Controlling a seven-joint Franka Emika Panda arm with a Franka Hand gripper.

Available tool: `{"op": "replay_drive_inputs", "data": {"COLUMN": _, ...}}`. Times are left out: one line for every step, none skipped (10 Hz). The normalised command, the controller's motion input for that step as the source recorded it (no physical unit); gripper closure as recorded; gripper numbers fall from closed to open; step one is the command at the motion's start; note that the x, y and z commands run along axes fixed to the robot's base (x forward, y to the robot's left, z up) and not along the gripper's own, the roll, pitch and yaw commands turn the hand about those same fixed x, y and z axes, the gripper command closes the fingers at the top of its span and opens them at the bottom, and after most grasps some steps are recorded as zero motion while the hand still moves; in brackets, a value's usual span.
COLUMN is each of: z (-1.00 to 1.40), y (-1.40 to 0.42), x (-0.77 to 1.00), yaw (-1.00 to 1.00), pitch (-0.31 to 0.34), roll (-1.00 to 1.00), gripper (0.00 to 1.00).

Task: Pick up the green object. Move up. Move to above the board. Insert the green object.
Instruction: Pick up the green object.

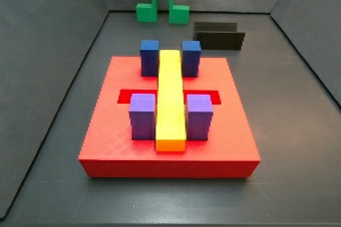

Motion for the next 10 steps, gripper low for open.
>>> {"op": "replay_drive_inputs", "data": {"z": -0.27, "y": 0.04, "x": -0.10, "yaw": 0.00, "pitch": 0.003, "roll": -0.04, "gripper": 0.00}}
{"op": "replay_drive_inputs", "data": {"z": -0.26, "y": 0.00, "x": -0.03, "yaw": 0.00, "pitch": 0.000, "roll": -0.03, "gripper": 0.00}}
{"op": "replay_drive_inputs", "data": {"z": -0.23, "y": 0.00, "x": 0.00, "yaw": 0.02, "pitch": 0.000, "roll": -0.01, "gripper": 0.00}}
{"op": "replay_drive_inputs", "data": {"z": -0.26, "y": 0.00, "x": 0.00, "yaw": 0.01, "pitch": 0.001, "roll": 0.00, "gripper": 0.00}}
{"op": "replay_drive_inputs", "data": {"z": -0.26, "y": 0.00, "x": 0.00, "yaw": 0.01, "pitch": 0.006, "roll": 0.00, "gripper": 0.00}}
{"op": "replay_drive_inputs", "data": {"z": -0.28, "y": 0.00, "x": 0.00, "yaw": 0.01, "pitch": 0.006, "roll": 0.00, "gripper": 0.00}}
{"op": "replay_drive_inputs", "data": {"z": -0.31, "y": 0.00, "x": -0.01, "yaw": 0.00, "pitch": 0.001, "roll": 0.00, "gripper": 0.00}}
{"op": "replay_drive_inputs", "data": {"z": -0.31, "y": 0.00, "x": -0.04, "yaw": 0.00, "pitch": 0.000, "roll": 0.00, "gripper": 0.00}}
{"op": "replay_drive_inputs", "data": {"z": -0.31, "y": 0.00, "x": -0.05, "yaw": 0.00, "pitch": 0.000, "roll": 0.00, "gripper": 0.00}}
{"op": "replay_drive_inputs", "data": {"z": -0.25, "y": 0.00, "x": -0.07, "yaw": 0.02, "pitch": 0.000, "roll": 0.00, "gripper": 0.00}}
